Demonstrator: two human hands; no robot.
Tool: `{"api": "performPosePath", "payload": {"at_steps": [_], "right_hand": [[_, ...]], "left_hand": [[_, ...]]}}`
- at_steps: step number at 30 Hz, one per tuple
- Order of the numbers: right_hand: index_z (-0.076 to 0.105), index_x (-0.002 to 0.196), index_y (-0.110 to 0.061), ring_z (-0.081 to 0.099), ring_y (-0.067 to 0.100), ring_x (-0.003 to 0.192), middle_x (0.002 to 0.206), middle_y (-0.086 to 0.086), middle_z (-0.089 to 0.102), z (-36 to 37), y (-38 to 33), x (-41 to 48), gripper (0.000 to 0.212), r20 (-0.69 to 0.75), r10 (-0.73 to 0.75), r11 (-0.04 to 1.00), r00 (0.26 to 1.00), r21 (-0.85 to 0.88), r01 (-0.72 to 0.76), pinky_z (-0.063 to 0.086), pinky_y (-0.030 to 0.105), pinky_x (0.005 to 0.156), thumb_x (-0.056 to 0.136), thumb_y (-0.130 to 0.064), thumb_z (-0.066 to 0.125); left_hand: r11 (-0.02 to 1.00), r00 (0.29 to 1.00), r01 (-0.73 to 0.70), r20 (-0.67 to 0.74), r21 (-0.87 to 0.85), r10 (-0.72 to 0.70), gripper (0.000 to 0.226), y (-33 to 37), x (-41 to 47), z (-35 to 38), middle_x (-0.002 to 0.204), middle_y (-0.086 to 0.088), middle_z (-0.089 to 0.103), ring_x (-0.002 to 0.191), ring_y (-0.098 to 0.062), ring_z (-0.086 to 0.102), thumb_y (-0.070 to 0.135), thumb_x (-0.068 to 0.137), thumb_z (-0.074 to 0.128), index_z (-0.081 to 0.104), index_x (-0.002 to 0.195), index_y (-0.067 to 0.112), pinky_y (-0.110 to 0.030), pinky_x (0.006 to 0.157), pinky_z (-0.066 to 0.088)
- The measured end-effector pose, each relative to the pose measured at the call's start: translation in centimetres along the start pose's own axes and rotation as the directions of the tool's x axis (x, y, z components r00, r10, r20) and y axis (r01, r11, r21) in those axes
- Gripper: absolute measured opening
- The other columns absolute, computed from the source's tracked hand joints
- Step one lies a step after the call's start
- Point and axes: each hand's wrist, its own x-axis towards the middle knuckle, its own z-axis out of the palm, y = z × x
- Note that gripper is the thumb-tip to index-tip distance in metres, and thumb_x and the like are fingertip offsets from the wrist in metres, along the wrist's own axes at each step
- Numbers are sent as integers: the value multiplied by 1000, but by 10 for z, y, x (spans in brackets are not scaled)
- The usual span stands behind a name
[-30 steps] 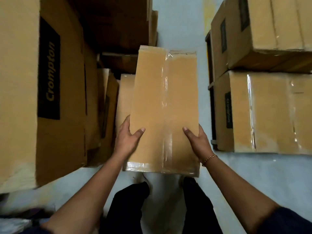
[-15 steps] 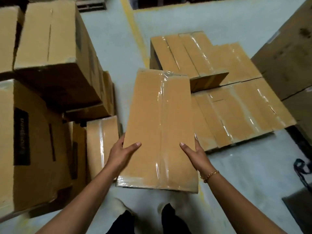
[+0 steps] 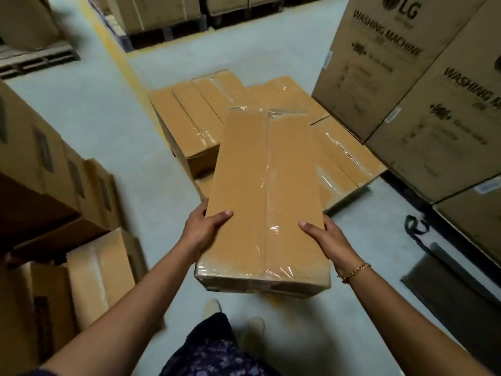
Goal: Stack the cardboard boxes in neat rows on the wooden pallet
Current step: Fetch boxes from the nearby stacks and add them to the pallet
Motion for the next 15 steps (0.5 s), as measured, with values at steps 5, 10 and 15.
{"api": "performPosePath", "payload": {"at_steps": [5,10,15], "right_hand": [[59,131,-32,72,15,101,117,-5,73,-49,-4,35,39,-49,26,997,998,75,-23,59,29,78,94,-31,70],[60,133,-28,72,19,102,113,-4,75,-90,-17,86,41,-137,51,995,989,87,-39,57,46,95,93,-27,71],[61,129,-34,71,17,102,111,-8,75,-138,-31,129,42,-174,68,996,983,65,-57,58,45,93,89,-38,75]], "left_hand": [[999,998,-35,53,20,34,69,21,40,57,115,6,76,104,-22,73,54,68,83,63,132,37,-52,96,57],[999,998,-28,52,-18,29,73,35,87,114,120,6,75,105,-18,73,50,72,86,60,138,32,-49,97,58],[1000,998,-3,55,20,1,92,47,138,169,129,6,71,111,-16,71,67,61,86,56,142,36,-46,98,58]]}}
